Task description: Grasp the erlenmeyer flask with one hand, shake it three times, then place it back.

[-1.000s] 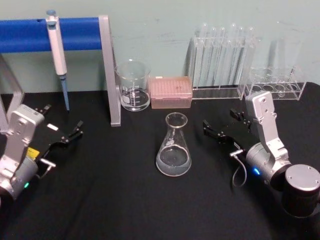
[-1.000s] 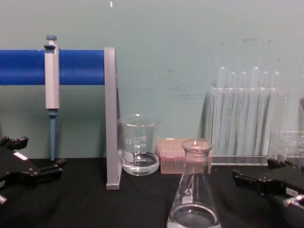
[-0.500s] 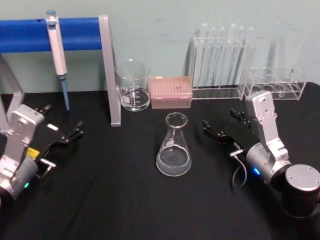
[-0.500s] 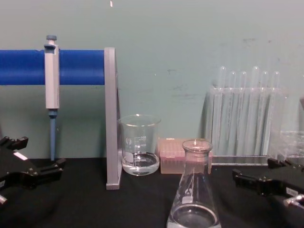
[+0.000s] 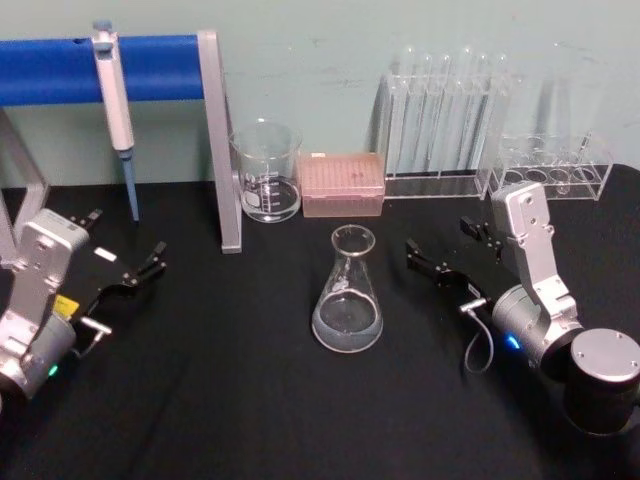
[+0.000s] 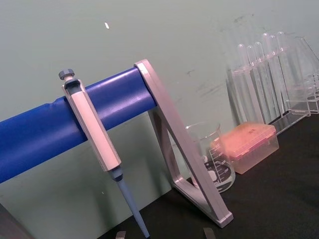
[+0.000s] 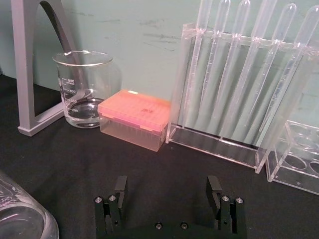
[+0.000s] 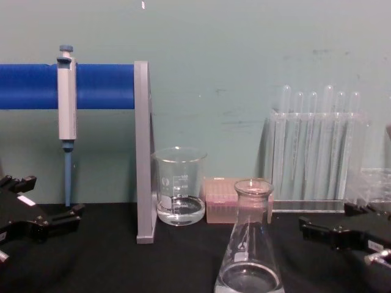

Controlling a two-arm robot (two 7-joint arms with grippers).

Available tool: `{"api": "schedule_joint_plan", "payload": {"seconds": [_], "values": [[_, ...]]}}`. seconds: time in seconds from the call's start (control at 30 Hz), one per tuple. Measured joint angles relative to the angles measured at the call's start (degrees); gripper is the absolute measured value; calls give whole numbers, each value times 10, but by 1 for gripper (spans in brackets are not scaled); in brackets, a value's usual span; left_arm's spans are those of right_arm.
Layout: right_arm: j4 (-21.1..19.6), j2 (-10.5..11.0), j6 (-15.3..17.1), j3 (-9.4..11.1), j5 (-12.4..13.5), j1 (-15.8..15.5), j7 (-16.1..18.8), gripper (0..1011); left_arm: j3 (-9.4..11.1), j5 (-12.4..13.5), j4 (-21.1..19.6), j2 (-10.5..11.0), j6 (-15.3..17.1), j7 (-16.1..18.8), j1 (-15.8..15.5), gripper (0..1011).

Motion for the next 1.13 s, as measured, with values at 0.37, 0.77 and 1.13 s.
{"api": "schedule_joint_plan", "payload": {"seconds": [0.37,0.77,1.13], "values": [[0,0,0,0,0,0,0,1003,0,0,0,0,0,0,0,1001],[0,0,0,0,0,0,0,1003,0,0,0,0,0,0,0,1001],[0,0,0,0,0,0,0,1003,0,0,0,0,0,0,0,1001]]}}
